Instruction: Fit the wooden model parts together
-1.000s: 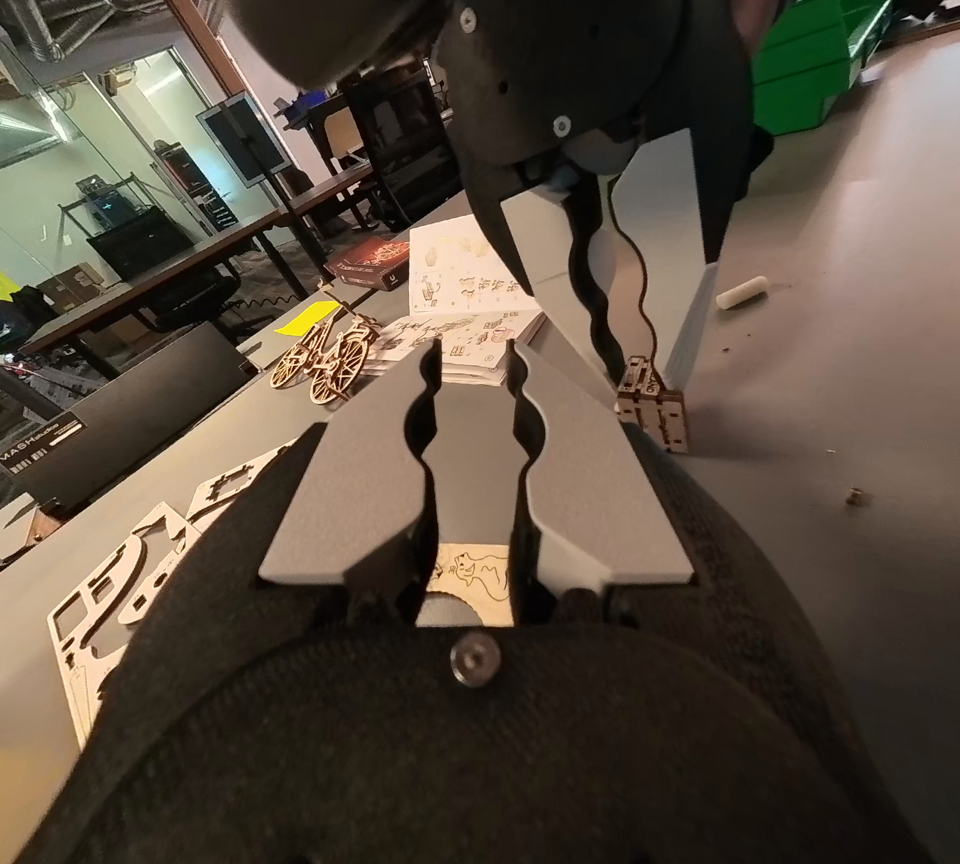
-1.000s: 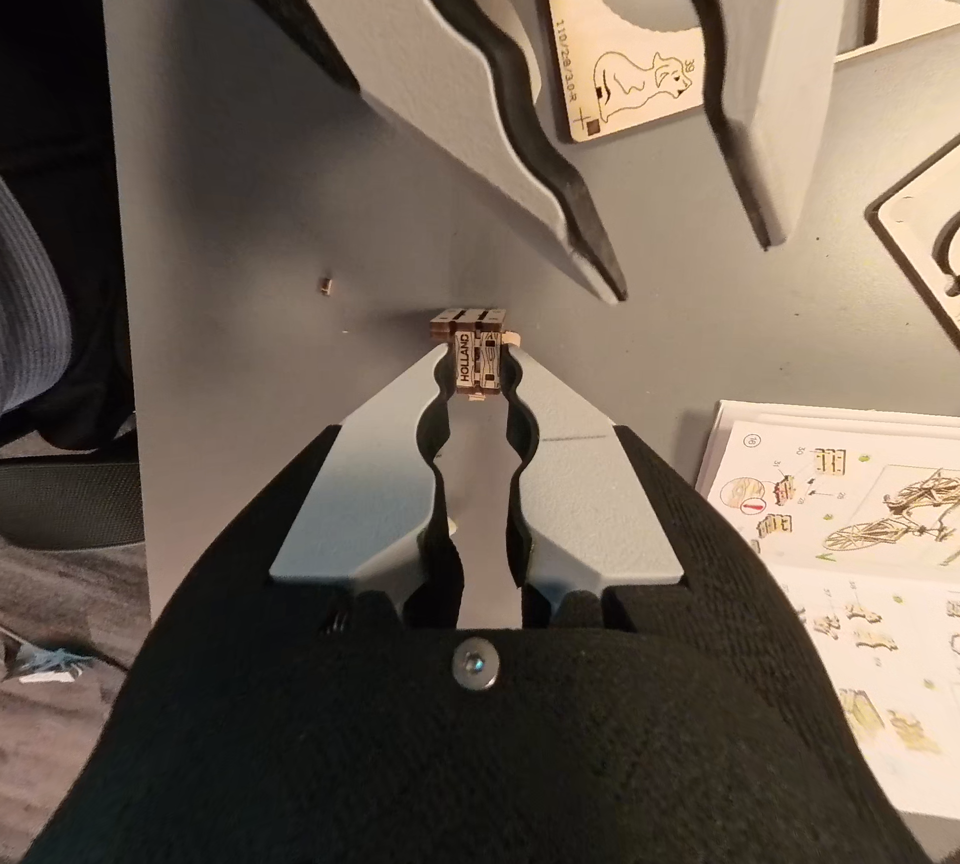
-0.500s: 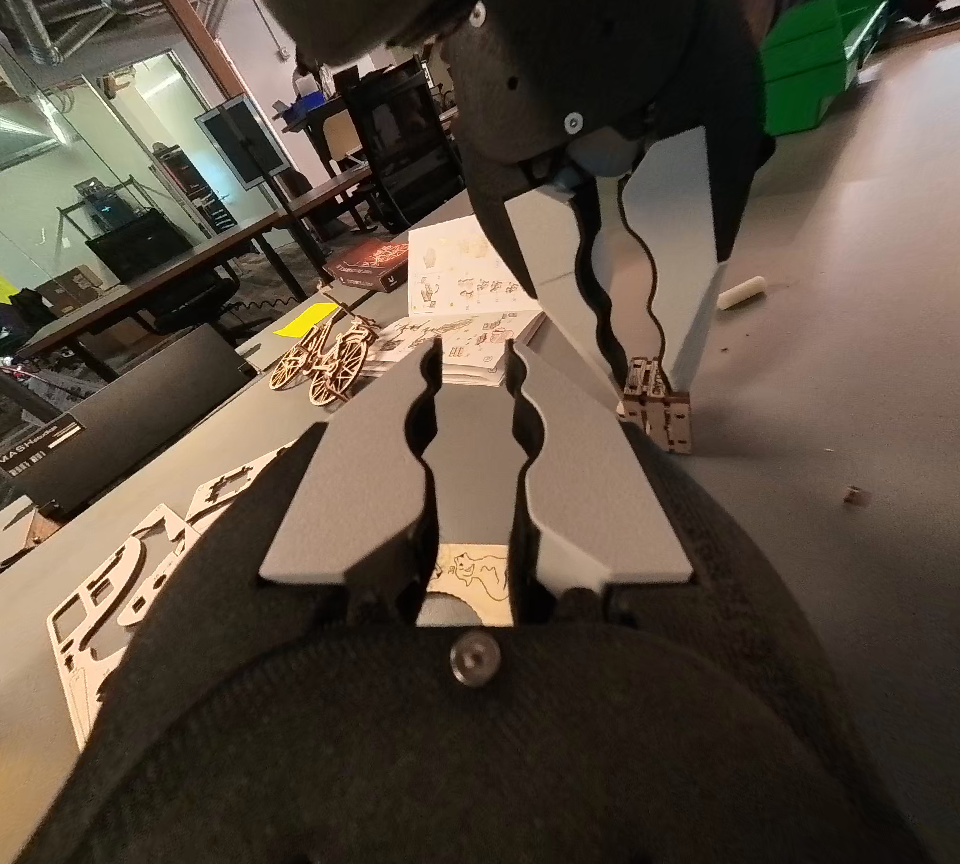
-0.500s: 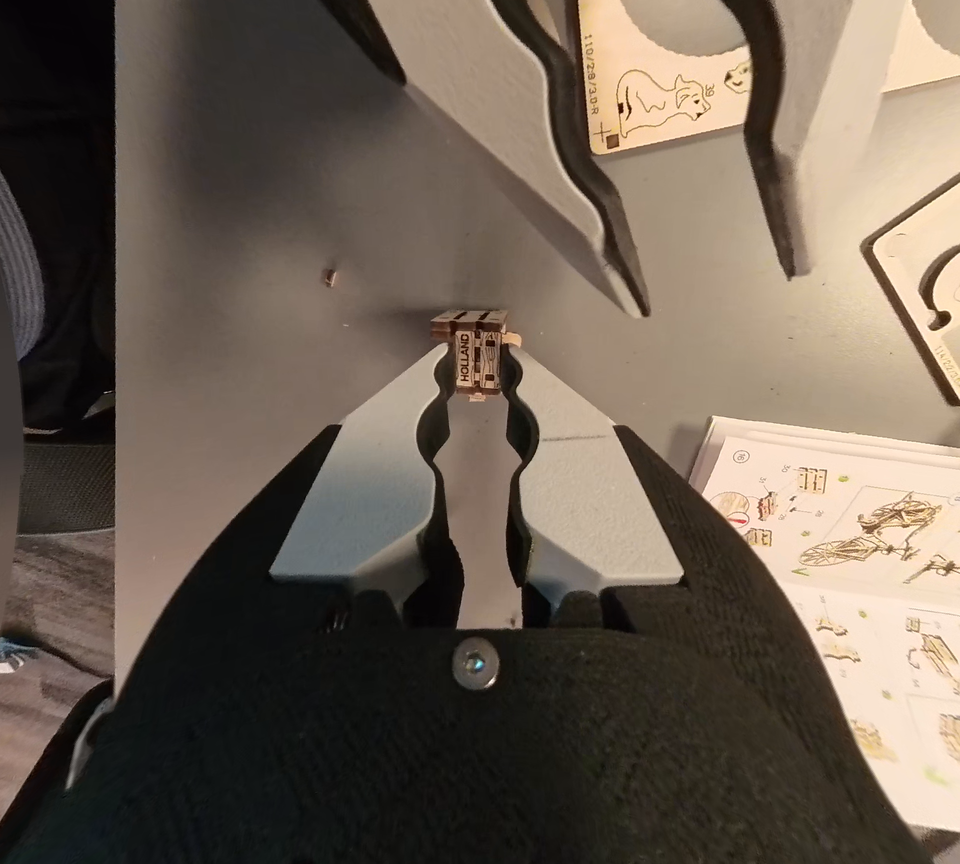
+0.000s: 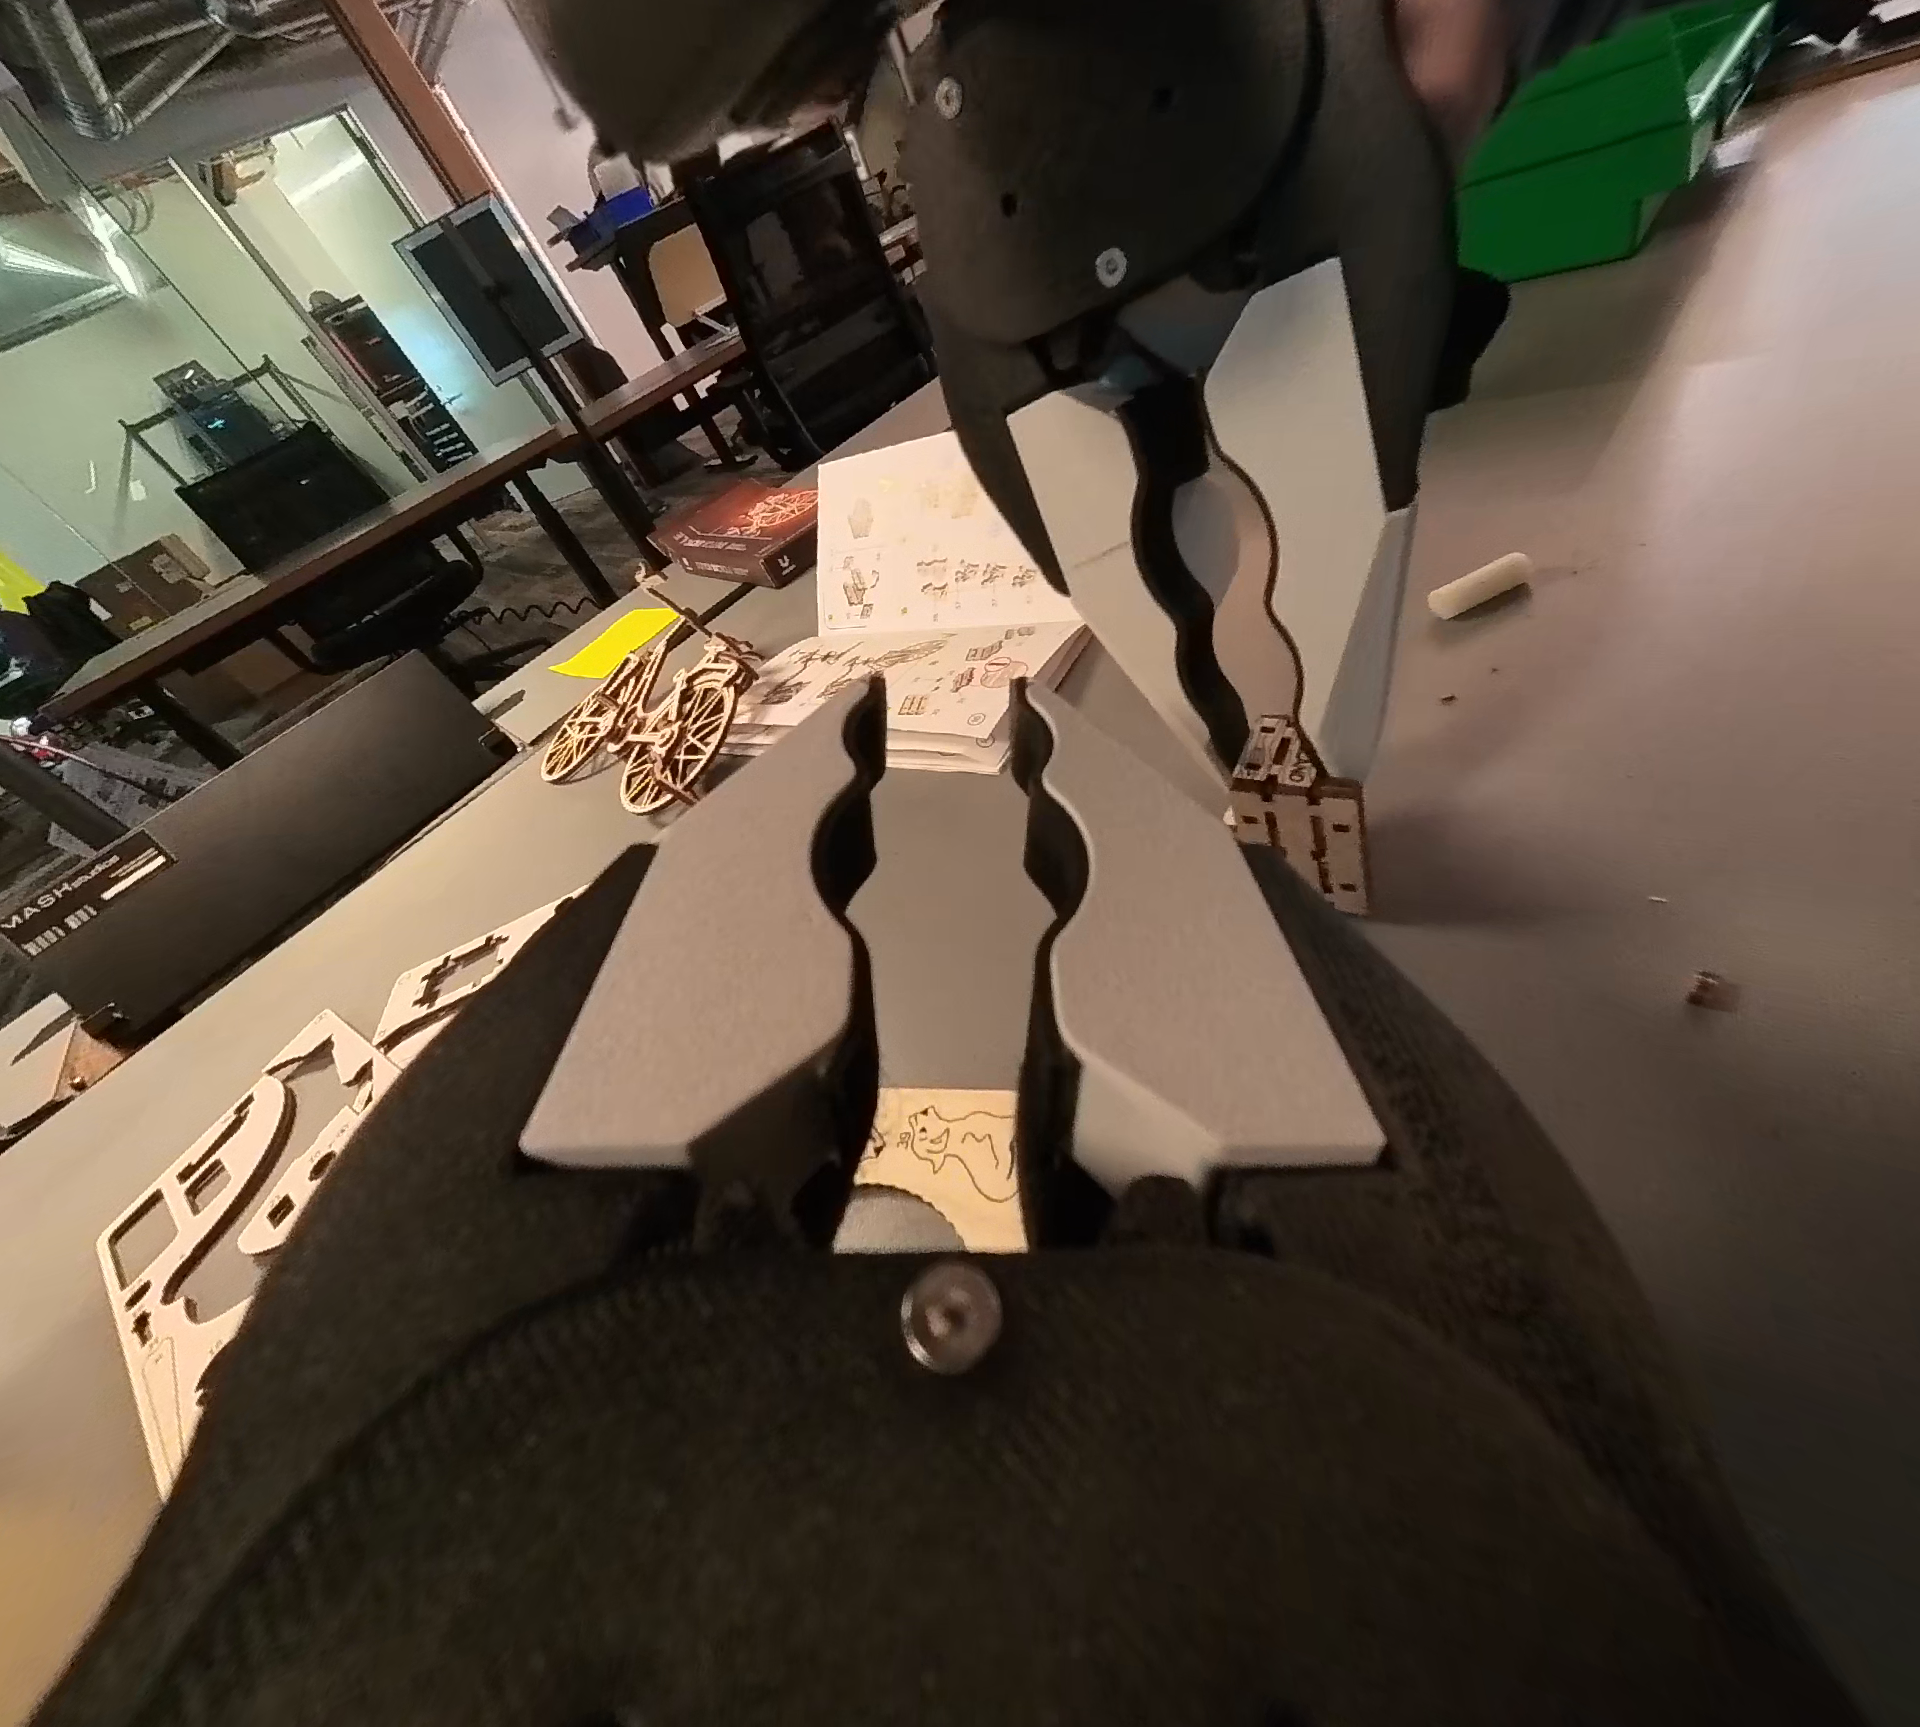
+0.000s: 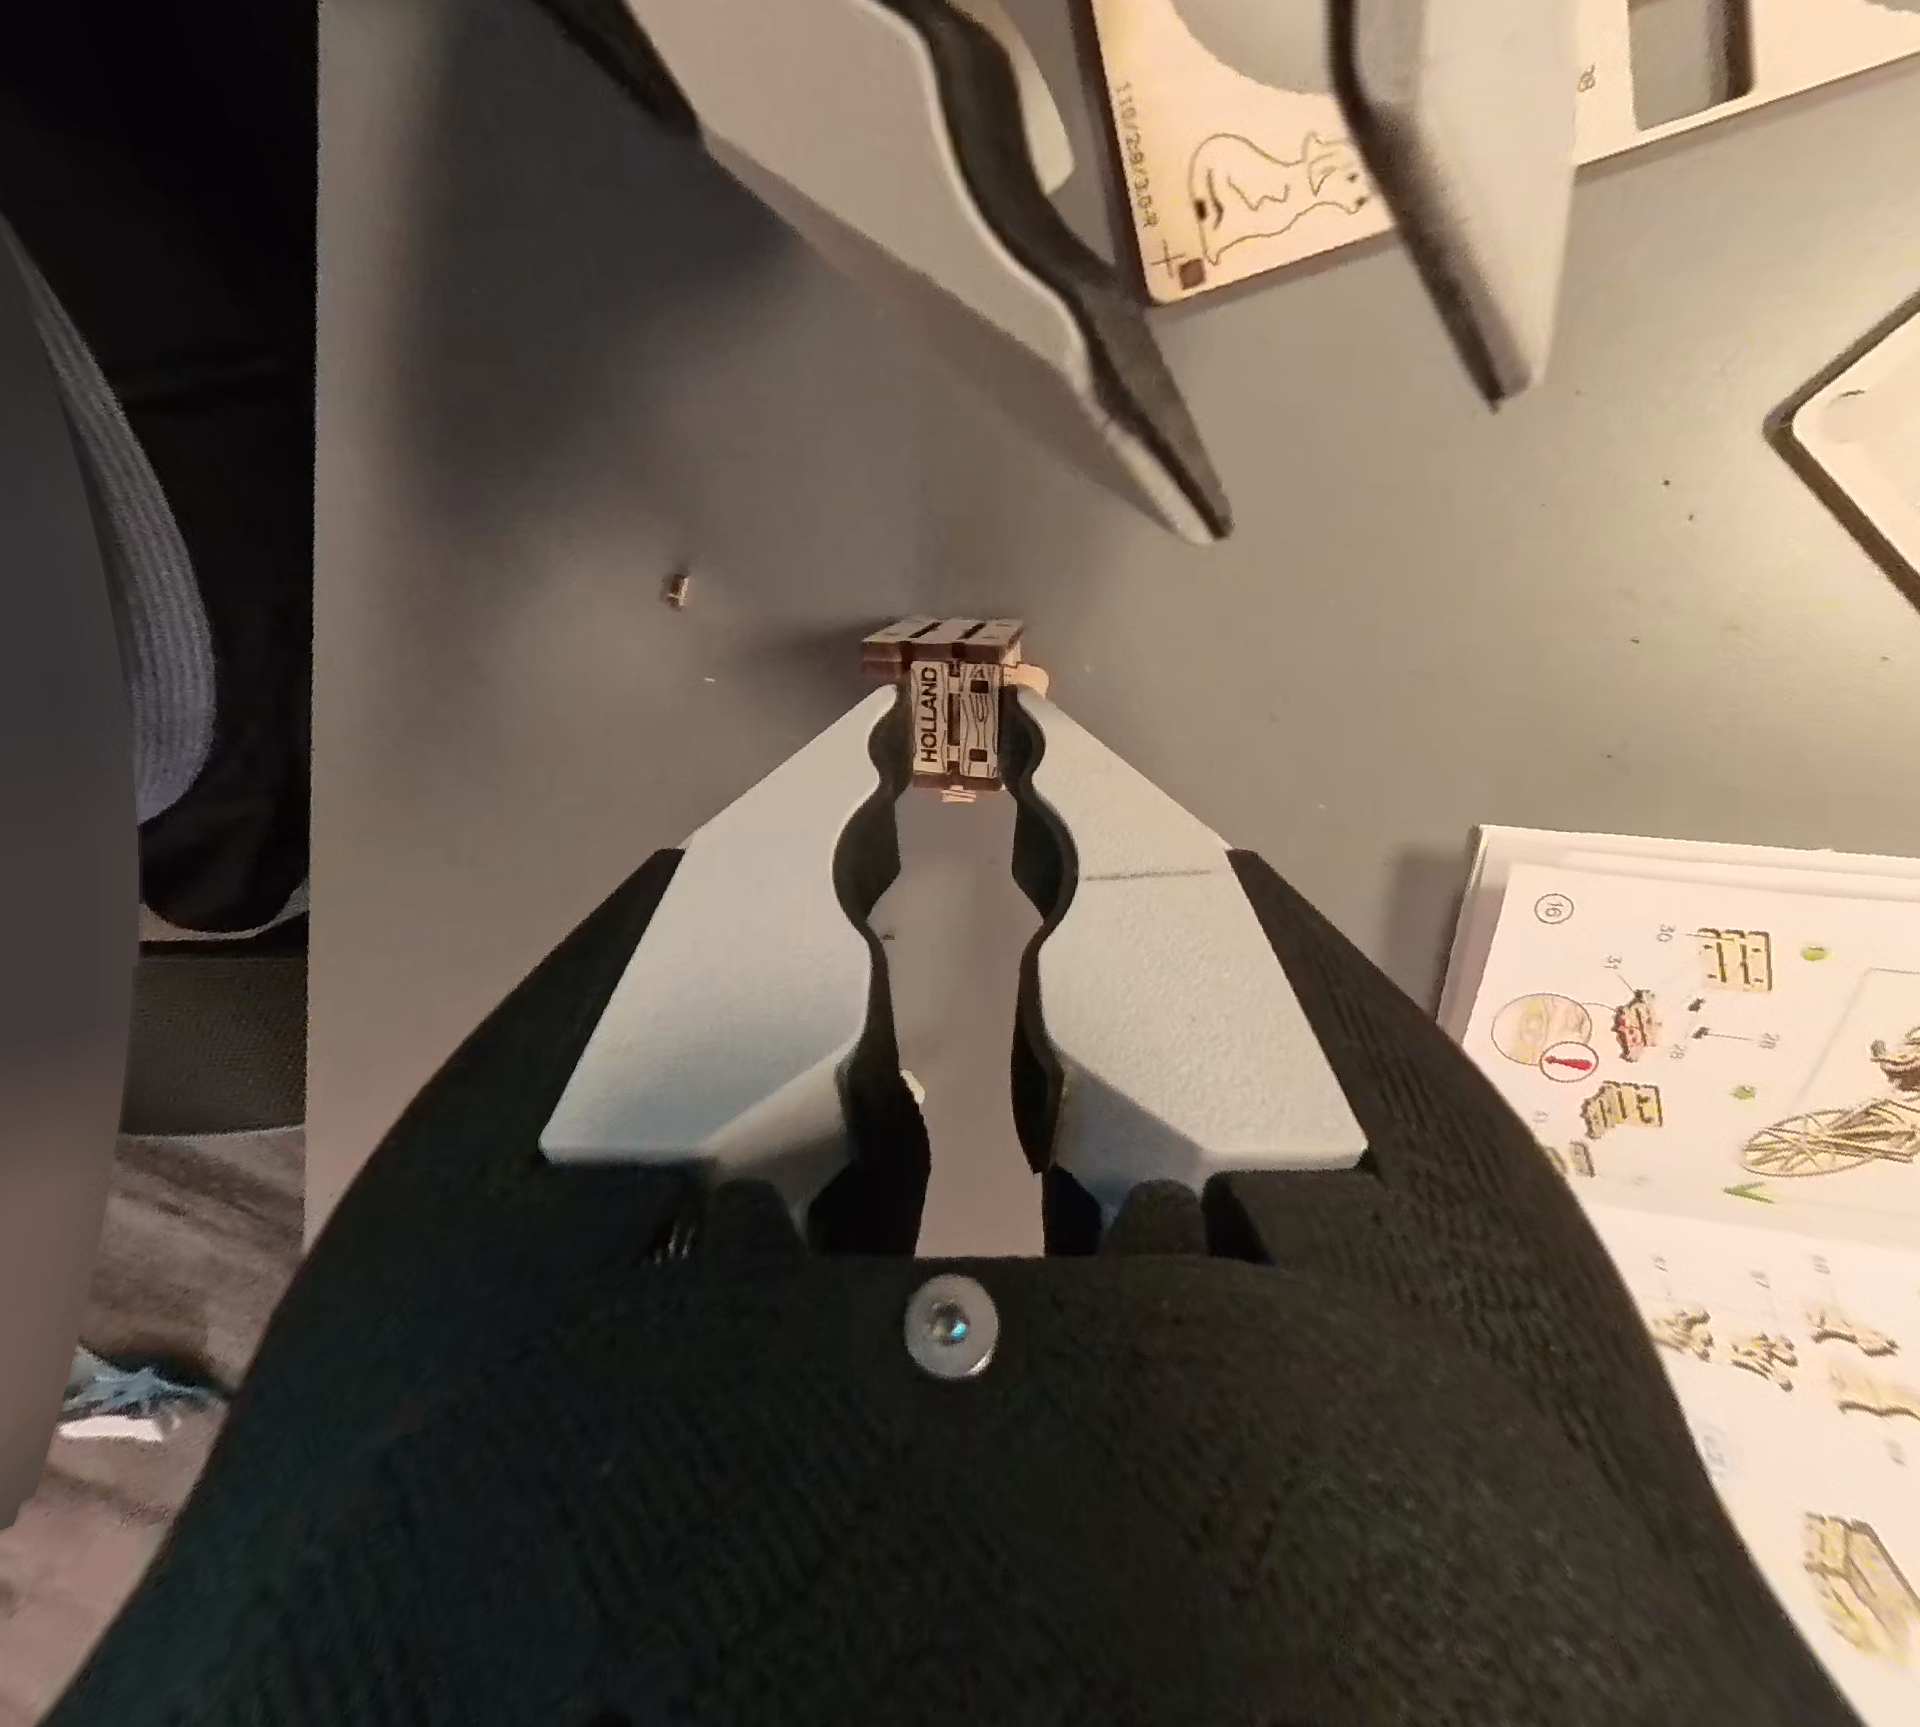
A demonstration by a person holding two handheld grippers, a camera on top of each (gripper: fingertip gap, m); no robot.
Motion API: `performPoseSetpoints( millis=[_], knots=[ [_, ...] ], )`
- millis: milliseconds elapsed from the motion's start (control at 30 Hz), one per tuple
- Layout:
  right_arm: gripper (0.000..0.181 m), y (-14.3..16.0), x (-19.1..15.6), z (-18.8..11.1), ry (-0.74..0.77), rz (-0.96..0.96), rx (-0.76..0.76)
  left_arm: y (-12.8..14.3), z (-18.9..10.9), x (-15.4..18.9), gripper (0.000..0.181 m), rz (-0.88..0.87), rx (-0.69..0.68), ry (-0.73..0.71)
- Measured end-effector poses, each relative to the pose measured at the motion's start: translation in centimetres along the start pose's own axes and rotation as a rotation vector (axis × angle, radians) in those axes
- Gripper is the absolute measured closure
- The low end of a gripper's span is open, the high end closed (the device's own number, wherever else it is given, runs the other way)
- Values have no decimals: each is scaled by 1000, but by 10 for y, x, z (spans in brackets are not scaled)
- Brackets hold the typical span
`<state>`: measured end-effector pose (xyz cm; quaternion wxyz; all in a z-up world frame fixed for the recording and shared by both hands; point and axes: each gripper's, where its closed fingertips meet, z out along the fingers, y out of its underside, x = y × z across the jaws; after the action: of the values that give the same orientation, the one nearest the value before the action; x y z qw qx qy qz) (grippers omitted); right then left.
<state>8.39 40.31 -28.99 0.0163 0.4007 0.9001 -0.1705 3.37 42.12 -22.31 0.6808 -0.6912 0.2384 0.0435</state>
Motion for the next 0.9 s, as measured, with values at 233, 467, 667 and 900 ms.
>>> performPoseSetpoints(
  millis=[233, 467, 667, 900],
  knots=[
    [167, -2, 0, 1, 15, 5, -1, 0, 0, 0, 159, 2, 0, 1],
    [167, -4, -1, 1, 17, 11, 44, 0, 0, 0, 160, 2, 3, 2],
    [167, -4, 1, 1, 74, -1, 76, -1, -1, 0, 160, 1, 6, 3],
    [167, -3, -5, 1, 46, 22, 93, -1, -1, -1, 160, -8, 14, 3]
  ],
)
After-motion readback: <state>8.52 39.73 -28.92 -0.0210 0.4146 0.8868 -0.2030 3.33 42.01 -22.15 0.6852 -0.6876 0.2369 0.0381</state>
